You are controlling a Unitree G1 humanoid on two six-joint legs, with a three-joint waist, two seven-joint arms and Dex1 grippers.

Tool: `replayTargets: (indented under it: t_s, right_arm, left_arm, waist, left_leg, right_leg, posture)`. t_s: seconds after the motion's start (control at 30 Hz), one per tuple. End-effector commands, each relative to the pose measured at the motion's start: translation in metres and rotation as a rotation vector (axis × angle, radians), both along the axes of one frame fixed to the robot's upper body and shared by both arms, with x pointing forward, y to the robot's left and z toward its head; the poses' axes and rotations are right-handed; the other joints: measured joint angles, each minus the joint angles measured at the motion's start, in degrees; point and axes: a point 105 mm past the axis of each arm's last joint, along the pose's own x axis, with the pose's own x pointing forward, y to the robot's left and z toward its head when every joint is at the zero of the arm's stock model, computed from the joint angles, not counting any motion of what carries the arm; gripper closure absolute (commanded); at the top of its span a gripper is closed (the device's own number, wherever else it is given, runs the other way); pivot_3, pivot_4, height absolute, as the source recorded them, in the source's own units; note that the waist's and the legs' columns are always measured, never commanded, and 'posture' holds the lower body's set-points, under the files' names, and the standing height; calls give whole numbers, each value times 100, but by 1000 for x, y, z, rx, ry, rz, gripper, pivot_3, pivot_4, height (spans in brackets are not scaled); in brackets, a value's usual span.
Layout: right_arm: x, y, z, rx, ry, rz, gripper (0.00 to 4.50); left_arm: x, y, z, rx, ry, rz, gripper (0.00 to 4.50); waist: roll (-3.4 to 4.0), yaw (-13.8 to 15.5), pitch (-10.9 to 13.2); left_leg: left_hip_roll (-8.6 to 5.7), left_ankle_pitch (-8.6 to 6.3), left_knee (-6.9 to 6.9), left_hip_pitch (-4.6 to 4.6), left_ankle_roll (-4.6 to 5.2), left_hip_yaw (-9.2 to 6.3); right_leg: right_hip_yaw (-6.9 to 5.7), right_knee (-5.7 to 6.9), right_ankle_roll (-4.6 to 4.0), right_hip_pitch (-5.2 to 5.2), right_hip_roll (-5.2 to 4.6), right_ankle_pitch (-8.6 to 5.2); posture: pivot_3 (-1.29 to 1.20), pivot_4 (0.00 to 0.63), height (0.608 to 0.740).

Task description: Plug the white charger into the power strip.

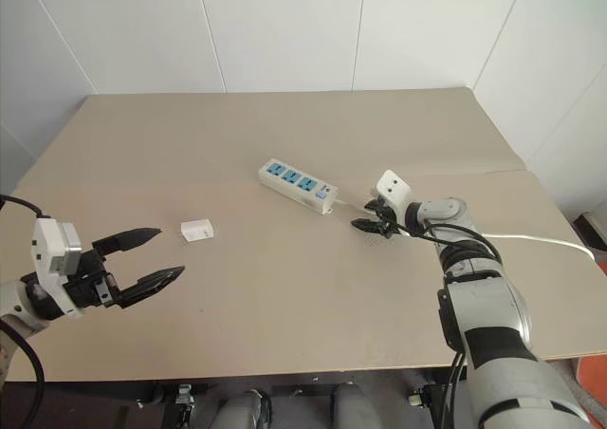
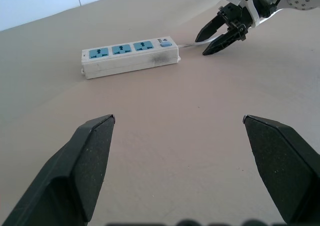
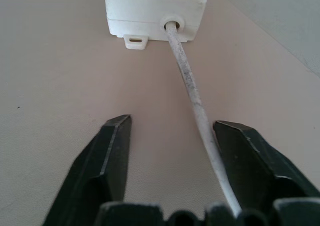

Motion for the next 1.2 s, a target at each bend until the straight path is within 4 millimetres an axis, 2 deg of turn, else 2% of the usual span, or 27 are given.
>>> replayTargets:
  t_s: [0.03, 0.23, 0.47, 0.63, 0.73, 0.9, 1.07, 1.2]
  right_arm:
    - [2, -1, 5, 0, -1, -5, 2555]
    - [1, 1, 3, 2, 5, 6, 4480]
    - [-19, 3, 1, 16, 27, 169, 4480]
    - [-47, -13, -5, 58, -7, 228, 4480]
    - [-74, -36, -16, -11, -14, 207, 4480]
    - [-90, -50, -14, 19, 2, 122, 4480]
    - [-94, -47, -7, 52, -31, 86, 2898]
    - [-97, -43, 12, 165, -91, 31, 1525]
  left_arm:
    - [-1, 1, 9, 5, -33, 1, 0]
    - [1, 2, 10, 10, -38, -2, 0]
    - [5, 3, 13, 24, -36, -23, 0]
    - [9, 8, 16, 32, -40, -22, 0]
    - [10, 7, 14, 37, -32, -34, 0]
    - [13, 3, 13, 35, -27, -53, 0]
    - [17, 1, 14, 34, -28, -69, 0]
    - [17, 1, 14, 37, -28, -74, 0]
  waist:
    - [0, 0, 0]
    - [0, -3, 0]
    - [0, -1, 0]
    - [-1, 33, -1]
    - [-1, 128, -1]
    - [-3, 160, -2]
    - [-3, 141, -2]
    - [-3, 136, -2]
  left_leg:
    - [0, 0, 0, 0, 0, 0]
    - [0, 0, -1, -1, 0, 0]
    - [1, 0, -1, -1, 0, 1]
    - [1, -1, -7, -3, 1, -3]
    - [2, -2, -11, -6, 1, -10]
    - [-1, -3, -10, -2, 3, -6]
    - [-2, -3, -6, 2, 3, 1]
    - [-1, -3, -7, -3, 3, 1]
  right_leg:
    - [0, 0, 0, 0, 0, 0]
    - [2, -1, 0, -1, 1, 0]
    - [2, -1, 0, -1, 3, 0]
    - [0, -5, 1, -1, 0, 0]
    - [-2, -10, 2, 0, -5, 0]
    - [-1, -15, 5, 5, -4, -2]
    - [2, -8, 6, 8, 2, -1]
    - [6, -10, 7, 2, 3, -1]
  posture:
    - [0, 150, 740]
    - [0, 150, 740]
    - [0, 150, 740]
    - [0, 150, 740]
    - [0, 150, 740]
    - [0, 150, 740]
    - [0, 150, 740]
    - [0, 150, 740]
